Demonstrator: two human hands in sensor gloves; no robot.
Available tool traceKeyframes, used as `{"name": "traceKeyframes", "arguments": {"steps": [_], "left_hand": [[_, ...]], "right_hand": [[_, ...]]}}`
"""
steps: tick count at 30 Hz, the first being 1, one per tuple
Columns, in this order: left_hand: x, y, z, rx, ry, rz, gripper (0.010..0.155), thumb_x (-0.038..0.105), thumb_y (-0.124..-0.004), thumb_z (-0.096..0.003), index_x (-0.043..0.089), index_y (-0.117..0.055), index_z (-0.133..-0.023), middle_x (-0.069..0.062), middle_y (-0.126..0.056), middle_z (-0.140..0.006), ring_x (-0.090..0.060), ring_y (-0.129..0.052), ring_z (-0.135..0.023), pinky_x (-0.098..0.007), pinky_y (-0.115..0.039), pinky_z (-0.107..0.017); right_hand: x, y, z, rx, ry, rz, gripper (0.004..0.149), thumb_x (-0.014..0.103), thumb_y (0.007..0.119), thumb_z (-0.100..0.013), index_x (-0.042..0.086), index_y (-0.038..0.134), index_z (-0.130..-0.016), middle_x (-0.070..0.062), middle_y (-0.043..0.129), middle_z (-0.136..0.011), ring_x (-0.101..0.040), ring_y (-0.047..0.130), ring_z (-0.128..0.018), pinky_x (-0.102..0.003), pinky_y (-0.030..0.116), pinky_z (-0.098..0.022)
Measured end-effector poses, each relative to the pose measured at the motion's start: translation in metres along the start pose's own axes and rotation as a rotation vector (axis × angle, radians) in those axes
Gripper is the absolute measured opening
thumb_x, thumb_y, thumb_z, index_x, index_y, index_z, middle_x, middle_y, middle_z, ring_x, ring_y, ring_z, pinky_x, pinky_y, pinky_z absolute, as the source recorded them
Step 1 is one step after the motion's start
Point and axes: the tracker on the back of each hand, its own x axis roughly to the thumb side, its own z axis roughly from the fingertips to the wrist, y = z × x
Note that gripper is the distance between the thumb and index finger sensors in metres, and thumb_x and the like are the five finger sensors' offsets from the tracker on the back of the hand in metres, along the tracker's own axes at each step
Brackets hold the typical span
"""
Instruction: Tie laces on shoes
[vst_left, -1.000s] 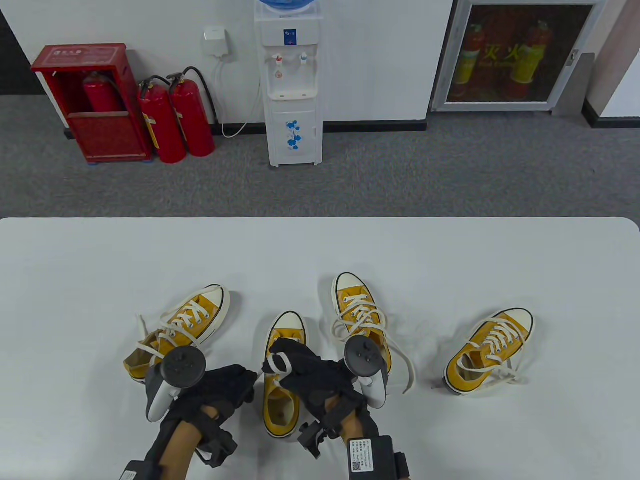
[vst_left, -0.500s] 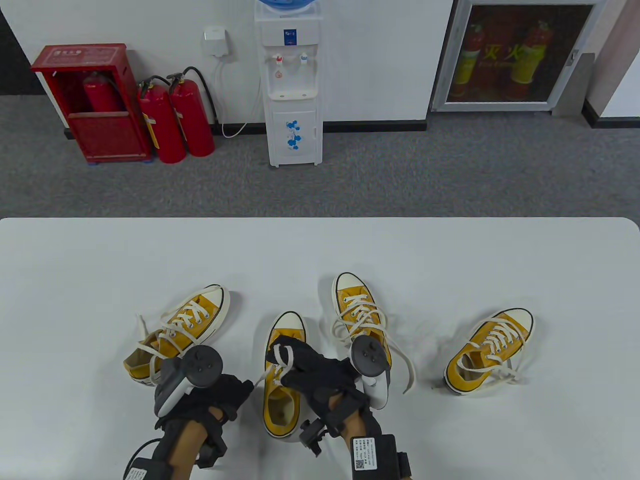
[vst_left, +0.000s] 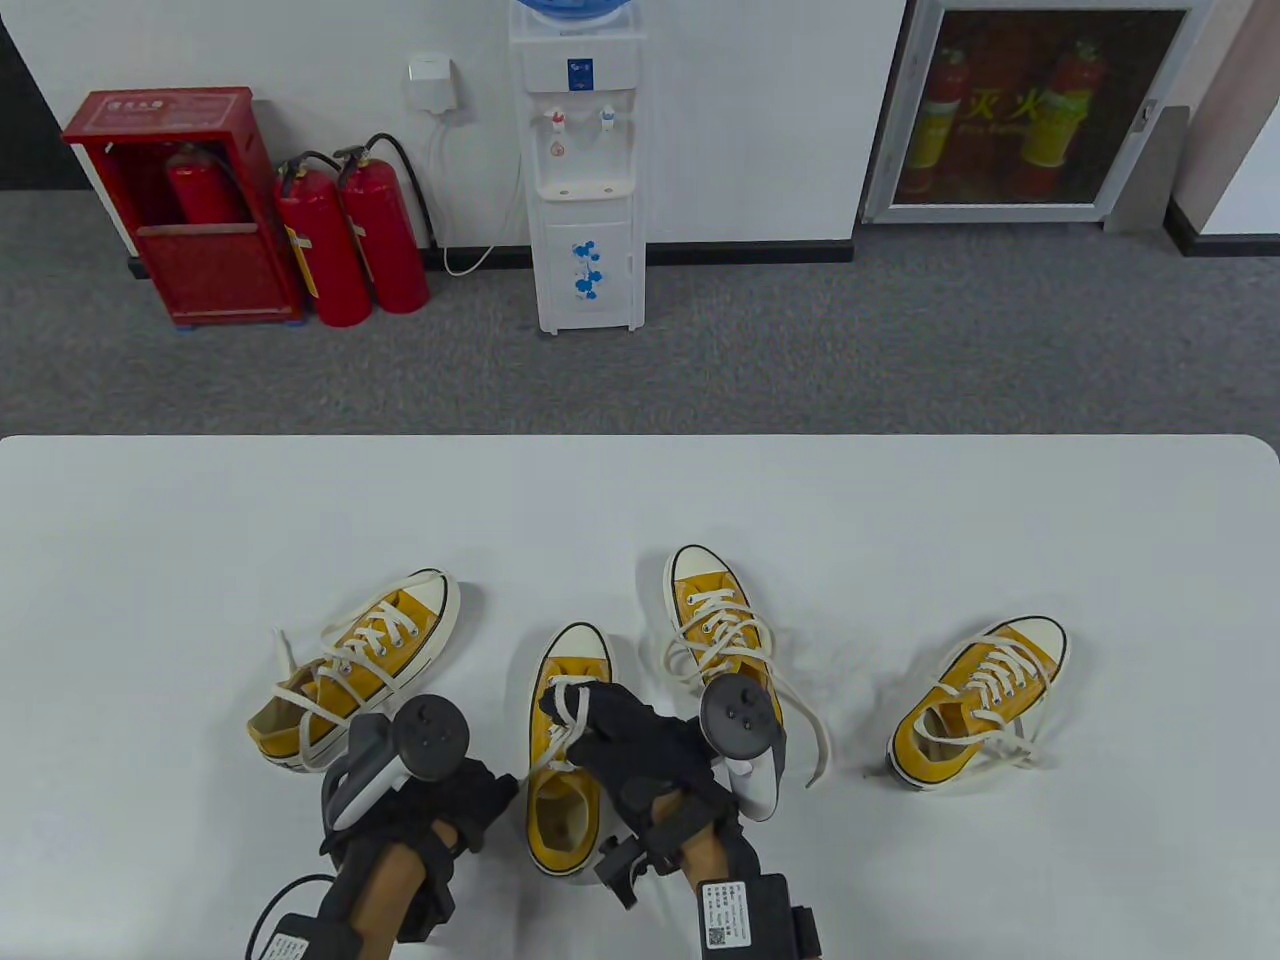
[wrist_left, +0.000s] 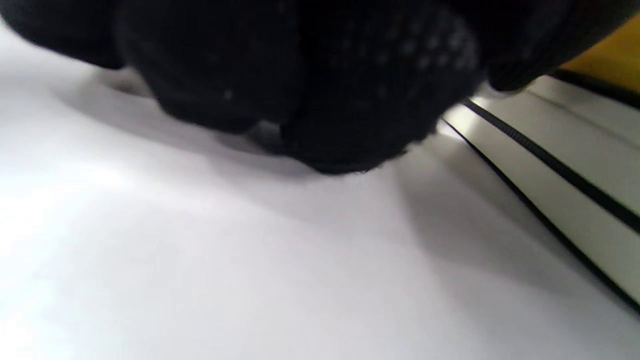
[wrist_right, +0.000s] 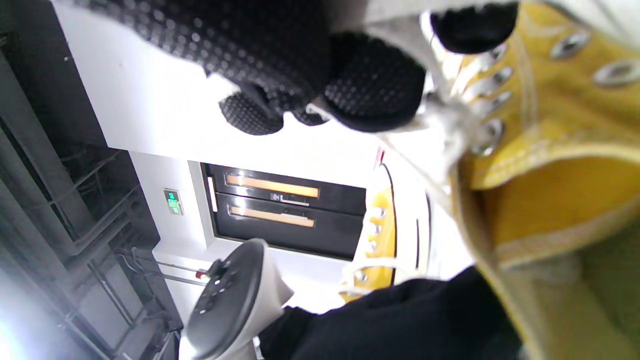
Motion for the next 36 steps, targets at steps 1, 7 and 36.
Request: {"name": "traceKeyframes", "arguments": {"steps": [1,7,36], "left_hand": [[0.000,0.000,0.000,-0.001,0.000,0.001,0.040,0.062,-0.078,-0.0469,0.028,-0.096,-0.035,0.003,-0.111,-0.035,-0.023,-0.103,-0.019,-0.048,-0.087,-0.029],[-0.001,-0.001,0.000,-0.006,-0.007,0.011,0.040,0.062,-0.077,-0.0470,0.028,-0.095,-0.035,0.003,-0.111,-0.036,-0.023,-0.103,-0.020,-0.048,-0.087,-0.029],[-0.021,0.014,0.014,0.221,0.010,0.204,0.054,0.060,-0.072,-0.0484,0.024,-0.084,-0.087,-0.012,-0.095,-0.092,-0.028,-0.105,-0.047,-0.051,-0.085,-0.040]], "right_hand": [[0.001,-0.001,0.001,-0.018,-0.009,0.023,0.046,0.015,0.083,-0.042,0.019,0.085,-0.088,-0.007,0.076,-0.095,-0.024,0.090,-0.061,-0.061,0.057,-0.066],[0.006,-0.005,0.003,-0.103,-0.041,0.152,0.041,0.018,0.086,-0.042,0.018,0.090,-0.083,-0.007,0.085,-0.088,-0.024,0.091,-0.060,-0.062,0.055,-0.067],[0.003,-0.010,0.006,0.026,0.093,0.161,0.061,0.040,0.093,-0.040,0.014,0.078,-0.092,-0.004,0.100,-0.066,-0.013,0.096,-0.027,-0.052,0.076,-0.050]]}}
